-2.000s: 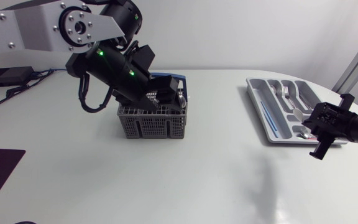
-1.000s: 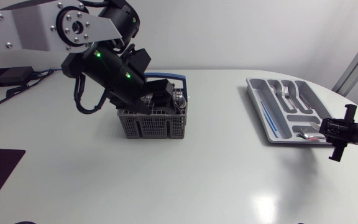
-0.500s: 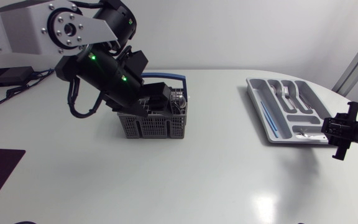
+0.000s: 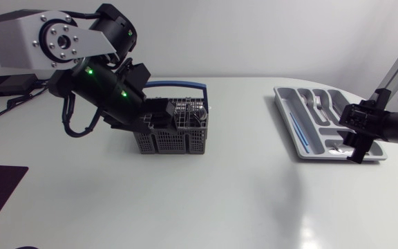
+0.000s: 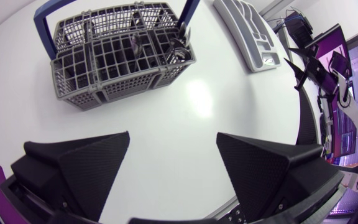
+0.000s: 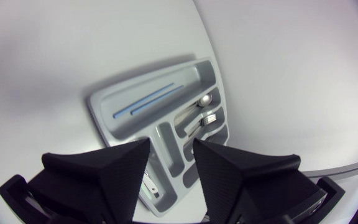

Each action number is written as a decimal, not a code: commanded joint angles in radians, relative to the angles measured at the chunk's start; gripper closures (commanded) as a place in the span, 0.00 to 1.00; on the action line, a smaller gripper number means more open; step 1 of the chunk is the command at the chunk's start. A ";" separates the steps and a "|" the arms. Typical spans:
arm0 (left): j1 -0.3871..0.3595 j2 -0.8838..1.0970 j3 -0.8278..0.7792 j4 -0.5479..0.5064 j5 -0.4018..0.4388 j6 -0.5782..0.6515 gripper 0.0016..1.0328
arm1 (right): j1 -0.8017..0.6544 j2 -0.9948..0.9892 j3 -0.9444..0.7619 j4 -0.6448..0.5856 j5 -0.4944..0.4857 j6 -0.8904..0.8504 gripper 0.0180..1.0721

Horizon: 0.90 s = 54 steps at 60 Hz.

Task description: Unload the cutlery basket into the drawer organizer.

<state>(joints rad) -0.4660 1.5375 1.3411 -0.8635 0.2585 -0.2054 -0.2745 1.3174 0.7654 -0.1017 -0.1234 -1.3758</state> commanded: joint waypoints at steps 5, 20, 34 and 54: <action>0.033 -0.019 -0.033 0.003 -0.005 0.018 0.05 | 0.149 -0.070 -0.031 -0.061 0.068 0.161 0.47; 0.038 0.023 -0.022 0.067 -0.013 -0.052 0.05 | 0.388 -0.110 -0.029 -0.112 0.166 0.359 0.47; 0.058 0.073 0.035 0.101 -0.025 -0.055 0.07 | 0.566 -0.098 -0.026 -0.125 0.223 0.503 0.47; 0.079 0.162 0.067 0.161 -0.025 -0.029 0.07 | 0.764 -0.020 -0.008 -0.112 0.265 0.666 0.47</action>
<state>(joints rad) -0.4026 1.6642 1.3682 -0.7155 0.2333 -0.2398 0.4549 1.2701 0.7635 -0.2131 0.1284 -0.7689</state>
